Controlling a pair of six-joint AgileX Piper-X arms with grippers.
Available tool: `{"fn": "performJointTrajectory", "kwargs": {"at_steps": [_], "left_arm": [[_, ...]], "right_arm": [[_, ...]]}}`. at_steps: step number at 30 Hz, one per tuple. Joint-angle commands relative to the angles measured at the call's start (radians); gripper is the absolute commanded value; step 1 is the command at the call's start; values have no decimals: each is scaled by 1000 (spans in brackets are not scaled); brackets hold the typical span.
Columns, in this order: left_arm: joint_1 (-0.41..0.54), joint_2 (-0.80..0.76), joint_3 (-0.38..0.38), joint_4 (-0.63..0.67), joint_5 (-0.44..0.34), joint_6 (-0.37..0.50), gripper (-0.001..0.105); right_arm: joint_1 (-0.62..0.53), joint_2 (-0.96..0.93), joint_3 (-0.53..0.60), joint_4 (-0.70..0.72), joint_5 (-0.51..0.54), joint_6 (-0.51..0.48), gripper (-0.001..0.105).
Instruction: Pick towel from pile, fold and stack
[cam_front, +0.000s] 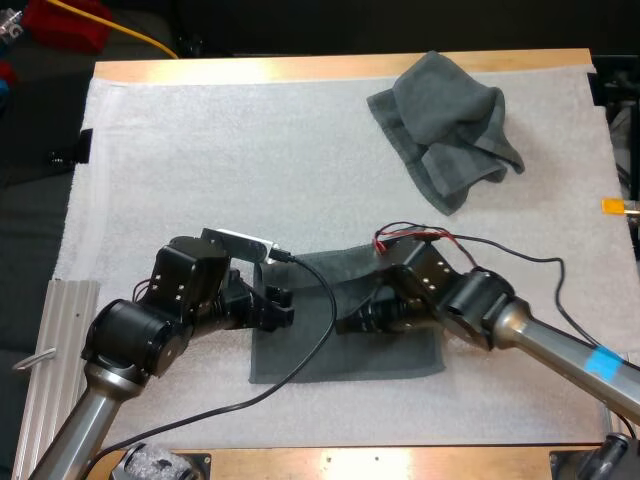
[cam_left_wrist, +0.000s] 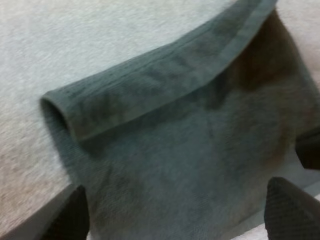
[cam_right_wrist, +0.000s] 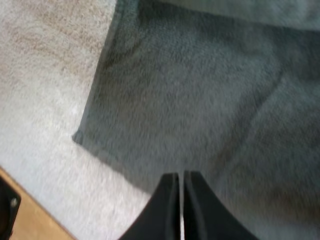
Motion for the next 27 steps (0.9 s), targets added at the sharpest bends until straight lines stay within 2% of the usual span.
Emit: {"fn": "performJointTrajectory", "kwargs": {"at_steps": [1, 9, 19, 27], "left_arm": [[-5, -8, -3, 13, -19, -9, 69], [-5, -8, -3, 72, -90, -5, 69], [-5, -8, -3, 95, -90, 0, 69], [-5, -8, -3, 97, -88, 0, 69]], "right_arm": [[0, 10, -4, -34, -11, -8, 0], [-5, 116, -4, -134, -2, -8, 0], [-108, 195, -6, -174, -14, -6, 0], [-116, 270, -6, -236, -43, -5, 0]]}}
